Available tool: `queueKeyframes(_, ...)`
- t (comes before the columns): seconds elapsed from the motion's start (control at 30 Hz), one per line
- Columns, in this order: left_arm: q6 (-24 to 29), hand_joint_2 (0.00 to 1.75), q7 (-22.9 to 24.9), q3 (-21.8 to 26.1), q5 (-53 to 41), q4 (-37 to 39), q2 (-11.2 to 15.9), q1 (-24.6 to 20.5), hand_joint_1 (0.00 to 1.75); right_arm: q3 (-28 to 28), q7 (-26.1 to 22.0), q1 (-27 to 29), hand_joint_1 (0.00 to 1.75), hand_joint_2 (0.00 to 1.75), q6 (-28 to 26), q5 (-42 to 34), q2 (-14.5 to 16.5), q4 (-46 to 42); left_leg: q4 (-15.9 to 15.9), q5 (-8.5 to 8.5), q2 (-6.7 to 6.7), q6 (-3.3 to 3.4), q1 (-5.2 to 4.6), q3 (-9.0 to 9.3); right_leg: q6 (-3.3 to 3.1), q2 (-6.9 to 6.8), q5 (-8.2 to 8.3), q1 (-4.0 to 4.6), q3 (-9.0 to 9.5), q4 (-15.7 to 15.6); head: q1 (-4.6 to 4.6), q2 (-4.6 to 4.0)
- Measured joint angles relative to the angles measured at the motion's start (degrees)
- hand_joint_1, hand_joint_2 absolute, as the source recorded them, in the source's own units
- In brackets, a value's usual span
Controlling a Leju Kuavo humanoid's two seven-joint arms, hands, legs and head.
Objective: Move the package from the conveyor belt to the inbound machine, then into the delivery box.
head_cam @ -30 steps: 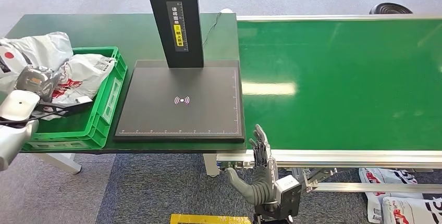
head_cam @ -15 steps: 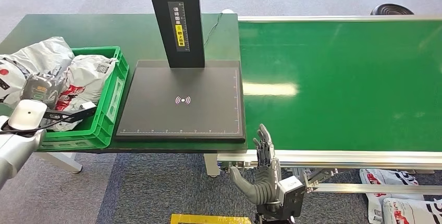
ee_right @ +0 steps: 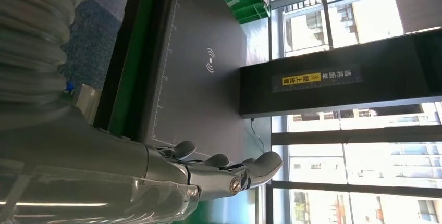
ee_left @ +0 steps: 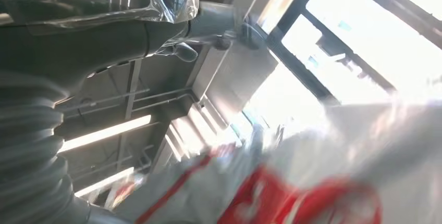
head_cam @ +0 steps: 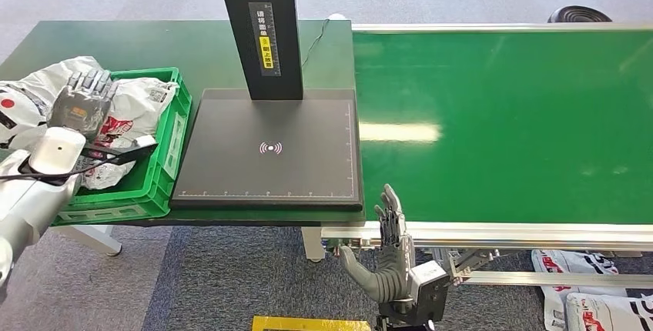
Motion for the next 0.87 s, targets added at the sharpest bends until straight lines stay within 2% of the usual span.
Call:
queueKeyframes(0.2, -0.62, 1.75, -0.54, 0.89, -0.84, -1.04, -2.19, -7.35, 0.00, 0.81, -0.08, -0.41, 0.00, 1.75, -0.27, -0.45, -0.14, 0.65, 0.01, 0.01, 0.15, -0.01, 0.03, -0.09, -0.09, 0.06, 0.08, 0.04, -0.14, 0.00, -0.01, 0.00)
queueKeyframes(0.43, -2.43, 1.75, 0.25, 1.93, -2.58, -3.05, -5.93, -16.00, 0.00, 1.87, -0.25, -1.07, 0.00, 1.75, -0.70, -0.95, -0.36, 1.57, 0.01, 0.00, 0.16, -0.01, 0.05, -0.16, -0.09, 0.06, 0.08, 0.07, -0.18, 0.00, -0.01, 0.00)
queueKeyframes(0.87, -2.37, 1.75, 2.10, 3.05, -3.37, -5.33, -9.77, -19.55, 0.00, 2.08, -0.30, -1.12, 0.00, 1.75, -1.44, -1.12, -0.38, 1.85, 0.01, 0.02, 0.16, -0.02, 0.05, -0.15, -0.09, 0.06, 0.08, 0.07, -0.16, 0.01, 0.00, 0.00)
